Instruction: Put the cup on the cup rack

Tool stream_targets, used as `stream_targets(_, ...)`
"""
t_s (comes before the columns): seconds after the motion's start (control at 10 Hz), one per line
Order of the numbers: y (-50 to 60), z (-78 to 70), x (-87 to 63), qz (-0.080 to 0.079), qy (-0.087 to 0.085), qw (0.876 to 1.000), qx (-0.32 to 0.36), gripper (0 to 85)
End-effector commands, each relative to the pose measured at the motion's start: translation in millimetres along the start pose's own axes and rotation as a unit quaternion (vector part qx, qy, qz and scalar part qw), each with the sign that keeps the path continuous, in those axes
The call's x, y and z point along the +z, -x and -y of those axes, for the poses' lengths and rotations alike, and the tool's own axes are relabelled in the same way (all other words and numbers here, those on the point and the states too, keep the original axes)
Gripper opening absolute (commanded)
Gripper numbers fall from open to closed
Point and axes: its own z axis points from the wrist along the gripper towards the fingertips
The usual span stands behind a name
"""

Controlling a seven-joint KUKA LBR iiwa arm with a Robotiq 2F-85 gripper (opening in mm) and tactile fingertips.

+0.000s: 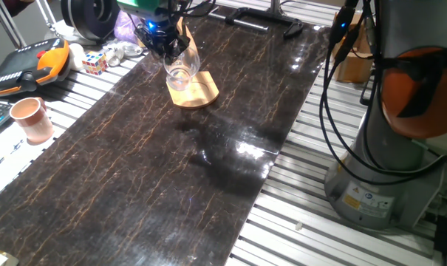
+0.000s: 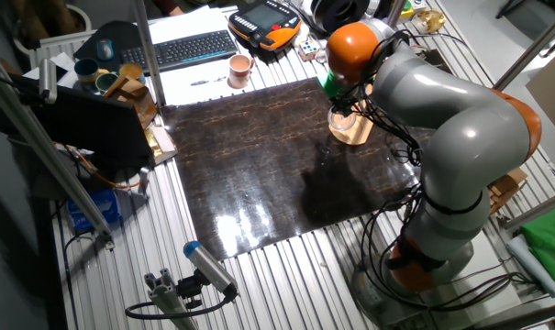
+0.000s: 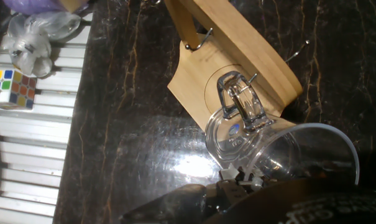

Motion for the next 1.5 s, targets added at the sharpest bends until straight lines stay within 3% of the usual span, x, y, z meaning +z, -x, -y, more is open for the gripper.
stream_targets(0.0, 0.2, 0.0, 0.2, 0.000, 0.001, 1.000, 0.000, 1.0)
stream_targets(1.4, 6.3, -1.5, 15.6, 0.004, 0.005, 1.000, -0.003, 1.0)
